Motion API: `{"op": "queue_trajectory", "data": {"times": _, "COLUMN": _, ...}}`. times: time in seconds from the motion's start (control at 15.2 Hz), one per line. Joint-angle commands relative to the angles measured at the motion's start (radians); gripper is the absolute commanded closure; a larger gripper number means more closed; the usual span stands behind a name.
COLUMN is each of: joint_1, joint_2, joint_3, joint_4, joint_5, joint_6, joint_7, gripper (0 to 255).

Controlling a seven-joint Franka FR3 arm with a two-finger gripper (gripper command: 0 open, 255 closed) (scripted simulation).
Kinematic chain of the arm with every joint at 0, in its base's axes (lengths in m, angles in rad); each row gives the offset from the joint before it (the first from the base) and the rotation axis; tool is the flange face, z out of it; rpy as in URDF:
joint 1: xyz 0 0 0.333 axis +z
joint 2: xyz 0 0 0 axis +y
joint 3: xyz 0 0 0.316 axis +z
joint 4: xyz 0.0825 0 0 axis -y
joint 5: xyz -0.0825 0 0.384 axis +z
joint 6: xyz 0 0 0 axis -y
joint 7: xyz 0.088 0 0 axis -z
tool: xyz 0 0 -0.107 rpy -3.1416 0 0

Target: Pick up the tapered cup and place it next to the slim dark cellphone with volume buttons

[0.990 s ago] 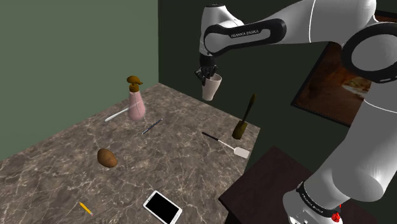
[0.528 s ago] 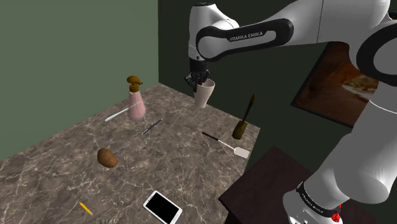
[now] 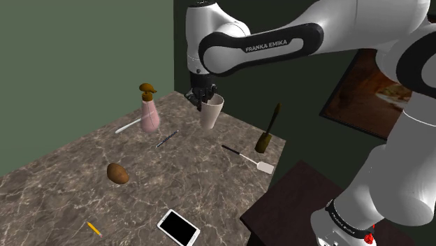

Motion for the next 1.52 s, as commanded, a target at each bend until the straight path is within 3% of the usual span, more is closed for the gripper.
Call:
{"op": "queue_trajectory", "data": {"times": 0.0, "joint_1": 0.030, "joint_2": 0.012, "joint_3": 0.017, "joint_4": 0.019, "joint_5": -0.006, "joint_6": -0.016, "joint_7": 0.048, "gripper": 255}}
{"op": "queue_trajectory", "data": {"times": 0.86, "joint_1": 0.240, "joint_2": 0.194, "joint_3": 0.103, "joint_4": 0.281, "joint_5": -0.058, "joint_6": -0.153, "joint_7": 0.316, "gripper": 255}}
{"op": "queue_trajectory", "data": {"times": 1.19, "joint_1": 0.340, "joint_2": 0.315, "joint_3": 0.120, "joint_4": 0.467, "joint_5": -0.087, "joint_6": -0.237, "joint_7": 0.401, "gripper": 255}}
{"op": "queue_trajectory", "data": {"times": 1.45, "joint_1": 0.441, "joint_2": 0.454, "joint_3": 0.122, "joint_4": 0.693, "joint_5": -0.115, "joint_6": -0.335, "joint_7": 0.455, "gripper": 255}}
